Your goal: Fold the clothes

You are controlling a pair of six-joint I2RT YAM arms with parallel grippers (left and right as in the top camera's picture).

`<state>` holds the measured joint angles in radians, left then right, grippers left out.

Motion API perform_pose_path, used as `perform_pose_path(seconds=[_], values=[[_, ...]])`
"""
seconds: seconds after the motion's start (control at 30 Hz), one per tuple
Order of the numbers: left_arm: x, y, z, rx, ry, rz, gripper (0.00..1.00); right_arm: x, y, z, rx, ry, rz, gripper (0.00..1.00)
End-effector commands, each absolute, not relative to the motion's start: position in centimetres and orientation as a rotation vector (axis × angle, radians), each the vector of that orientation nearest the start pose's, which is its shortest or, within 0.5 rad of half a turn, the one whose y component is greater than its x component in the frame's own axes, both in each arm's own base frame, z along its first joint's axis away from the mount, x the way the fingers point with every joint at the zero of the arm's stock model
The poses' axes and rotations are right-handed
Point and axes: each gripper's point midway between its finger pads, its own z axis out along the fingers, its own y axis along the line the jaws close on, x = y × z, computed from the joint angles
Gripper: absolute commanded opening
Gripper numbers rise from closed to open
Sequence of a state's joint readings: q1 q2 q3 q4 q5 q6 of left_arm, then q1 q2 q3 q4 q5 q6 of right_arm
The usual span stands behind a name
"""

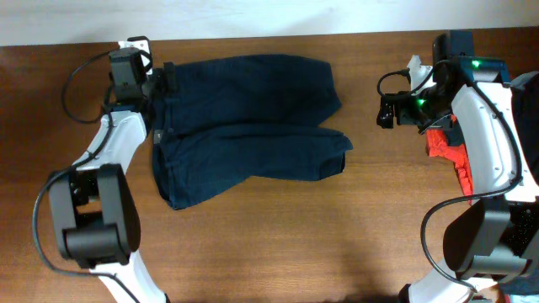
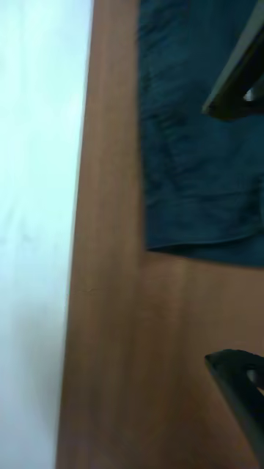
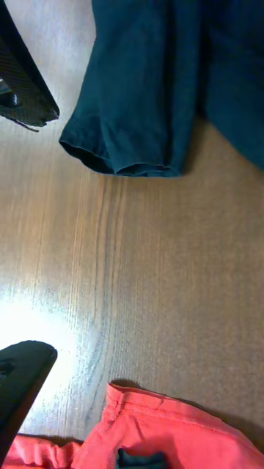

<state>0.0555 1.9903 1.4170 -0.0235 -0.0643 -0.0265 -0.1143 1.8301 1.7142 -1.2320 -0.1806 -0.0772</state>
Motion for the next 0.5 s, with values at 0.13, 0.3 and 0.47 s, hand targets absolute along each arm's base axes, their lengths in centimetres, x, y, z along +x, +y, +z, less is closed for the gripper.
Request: perform_pose_path(seconds=[0.13, 0.3, 0.47], values=[[52.6, 4.0, 22.1, -0.235, 2.119, 0.024, 0.99, 39.4, -1.7, 16.1, 0.042, 2.893, 0.222, 0.99], [51.0, 4.3, 20.4, -0.250, 2.215, 0.045, 0.99, 39.9, -0.9, 16.4, 0.030, 2.864, 0.288, 0.99], [49.0, 4.1, 18.1, -0.256, 2.338, 0.053, 0.99, 38.1, 1.5, 16.4, 0.029, 2.910, 0.500, 0.99]])
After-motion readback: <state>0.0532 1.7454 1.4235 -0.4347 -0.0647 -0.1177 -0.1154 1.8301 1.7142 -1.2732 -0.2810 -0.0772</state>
